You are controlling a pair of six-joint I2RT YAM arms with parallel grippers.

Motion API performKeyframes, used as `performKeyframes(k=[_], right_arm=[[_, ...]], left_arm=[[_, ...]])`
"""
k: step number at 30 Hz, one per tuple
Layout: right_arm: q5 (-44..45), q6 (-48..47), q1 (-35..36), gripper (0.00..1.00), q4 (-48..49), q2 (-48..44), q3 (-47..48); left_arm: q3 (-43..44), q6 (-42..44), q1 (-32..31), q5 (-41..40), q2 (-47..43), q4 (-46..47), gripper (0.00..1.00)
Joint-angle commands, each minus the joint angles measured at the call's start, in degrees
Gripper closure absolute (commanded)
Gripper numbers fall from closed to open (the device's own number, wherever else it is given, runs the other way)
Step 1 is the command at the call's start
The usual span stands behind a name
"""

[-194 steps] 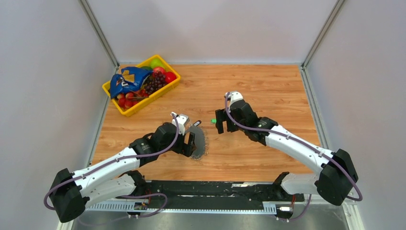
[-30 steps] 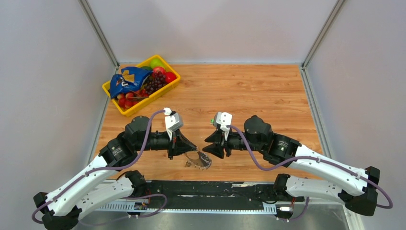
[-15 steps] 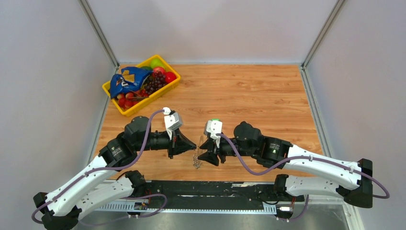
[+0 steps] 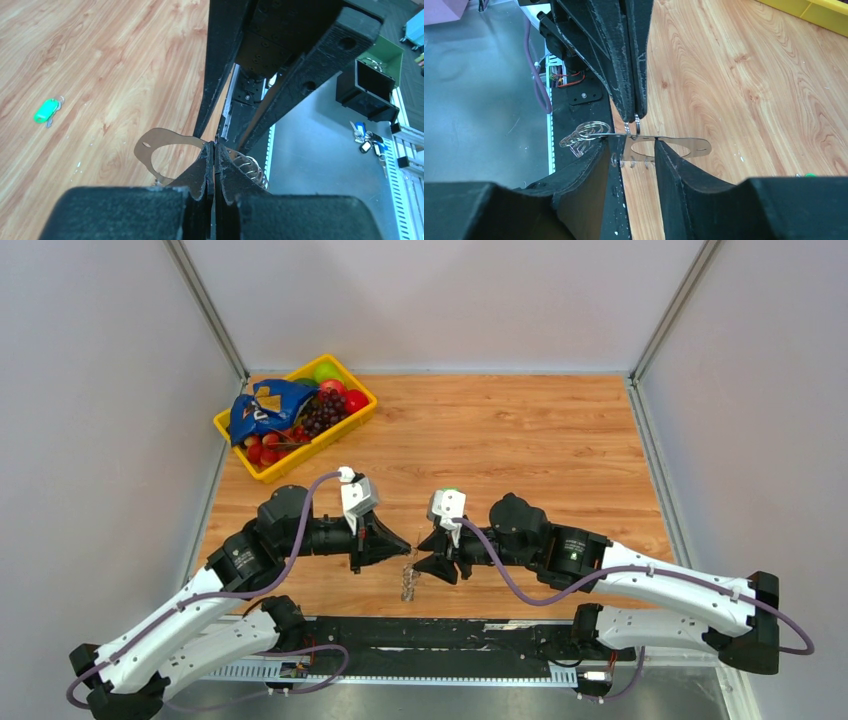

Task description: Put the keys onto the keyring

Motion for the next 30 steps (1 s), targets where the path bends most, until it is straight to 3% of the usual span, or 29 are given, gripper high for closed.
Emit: performKeyframes(k=[1,8,24,30], right_arm=[[0.3,-1.1,0.2,0.57,3.8,-1.9,1.6],[-1.0,-1.6,0.2,0.60,4.8,-2.5,1.6],[-8.3,-1.4,0.3,0.67,6.3,-3.1,2.0],[-8.1,-1.5,0.4,0.79,6.5,-2.6,2.0]], left_arm=[[-0.3,-0.3,-0.1,4.0,-1.9,4.9,1.00],[-0.9,-0.7,0.0,8.1,-2.4,6.7,1.00],[-1.0,-0.8,-0.1,7.9,-1.8,6.9,1.00],[-0.9,-0.7,0.0,8.1,-1.5,7.0,1.00]])
